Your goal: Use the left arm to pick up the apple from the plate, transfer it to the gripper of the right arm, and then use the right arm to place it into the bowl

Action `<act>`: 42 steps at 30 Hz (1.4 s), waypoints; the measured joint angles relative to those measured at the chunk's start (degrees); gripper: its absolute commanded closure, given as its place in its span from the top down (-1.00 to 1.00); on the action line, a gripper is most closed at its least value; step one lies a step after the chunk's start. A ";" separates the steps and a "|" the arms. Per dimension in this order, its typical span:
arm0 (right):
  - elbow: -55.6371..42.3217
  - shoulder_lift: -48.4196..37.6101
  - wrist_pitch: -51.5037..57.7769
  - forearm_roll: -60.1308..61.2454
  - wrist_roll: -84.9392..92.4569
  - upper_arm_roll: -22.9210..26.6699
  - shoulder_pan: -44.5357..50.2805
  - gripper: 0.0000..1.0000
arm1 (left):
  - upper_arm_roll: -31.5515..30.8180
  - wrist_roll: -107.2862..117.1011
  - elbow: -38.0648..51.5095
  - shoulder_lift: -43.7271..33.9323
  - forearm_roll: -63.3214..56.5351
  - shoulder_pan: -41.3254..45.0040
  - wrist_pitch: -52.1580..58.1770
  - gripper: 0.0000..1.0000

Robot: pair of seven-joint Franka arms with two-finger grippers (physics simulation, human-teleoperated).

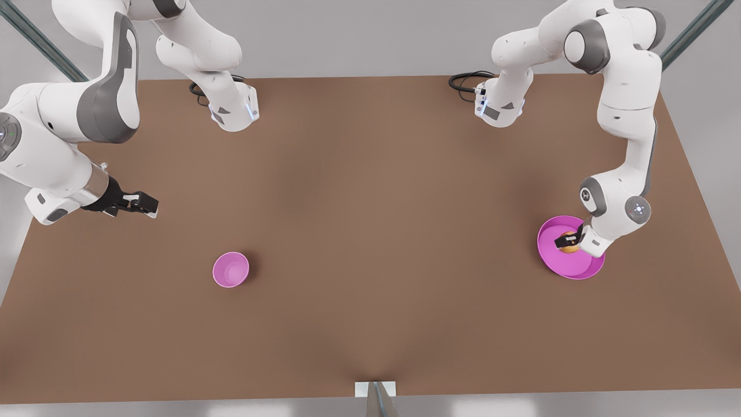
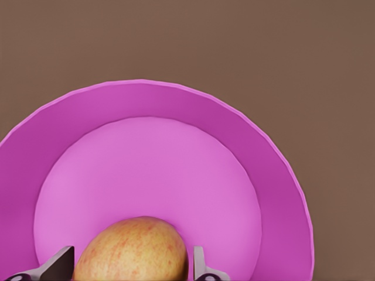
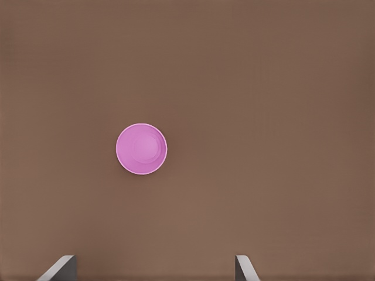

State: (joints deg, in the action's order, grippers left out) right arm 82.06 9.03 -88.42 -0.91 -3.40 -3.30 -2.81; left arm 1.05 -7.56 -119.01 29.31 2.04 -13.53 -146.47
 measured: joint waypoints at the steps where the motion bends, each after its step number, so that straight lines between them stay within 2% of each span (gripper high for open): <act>1: 0.03 0.00 0.01 0.00 0.00 0.03 -0.01 1.00 | 0.00 -0.06 -0.01 0.13 0.00 0.00 -0.06 0.91; 5: -0.03 0.00 0.04 0.00 0.01 0.05 -0.02 1.00 | 0.00 -0.25 -0.02 0.51 -0.01 0.00 -0.23 0.69; 9: 0.04 0.00 0.06 0.00 0.02 0.05 0.00 1.00 | 0.00 -0.31 -0.02 0.70 -0.10 0.00 -0.33 0.57; 16: 0.07 0.00 0.07 0.00 0.03 0.05 -0.01 1.00 | 0.13 -0.23 0.07 -0.42 -0.33 0.01 -0.32 0.51; 22: 0.10 0.00 0.07 0.00 0.03 0.06 0.03 1.00 | -0.76 -0.43 3.57 -6.55 -0.43 0.80 3.73 0.47; 24: 0.15 0.00 0.07 0.00 0.03 -0.01 0.04 1.00 | -5.12 -0.42 4.36 -8.52 0.69 1.21 5.20 0.47; 27: 0.21 0.04 0.07 0.40 0.01 -0.70 0.31 1.00 | -18.21 -0.13 6.89 -9.92 4.58 1.53 8.14 0.52; 30: 0.65 1.56 0.05 5.06 -0.01 -2.42 0.38 1.00 | -26.39 -0.29 11.76 -8.24 8.93 4.44 9.97 0.53; 33: 0.77 4.58 -0.80 12.67 -0.02 -6.15 0.91 1.00 | -29.72 -1.37 15.49 -5.52 14.93 8.94 9.09 0.51; 37: 0.56 10.47 -5.48 25.62 -0.01 -10.04 1.88 1.00 | -32.54 -6.22 20.98 0.50 27.03 16.16 2.51 0.51; 39: 0.49 14.81 -9.10 32.74 0.58 -11.54 1.89 1.00 | -34.37 -9.82 24.15 3.99 32.30 18.51 -1.21 0.51; 42: -3.13 23.77 -13.42 47.17 3.09 -12.03 1.35 1.00 | -40.48 -16.84 28.86 9.50 38.24 19.22 -6.86 0.51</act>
State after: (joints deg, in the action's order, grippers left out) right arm 78.93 32.79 -101.84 46.26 -0.31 -15.33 -1.45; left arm -39.43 -24.41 -90.15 38.81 40.29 5.69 -153.34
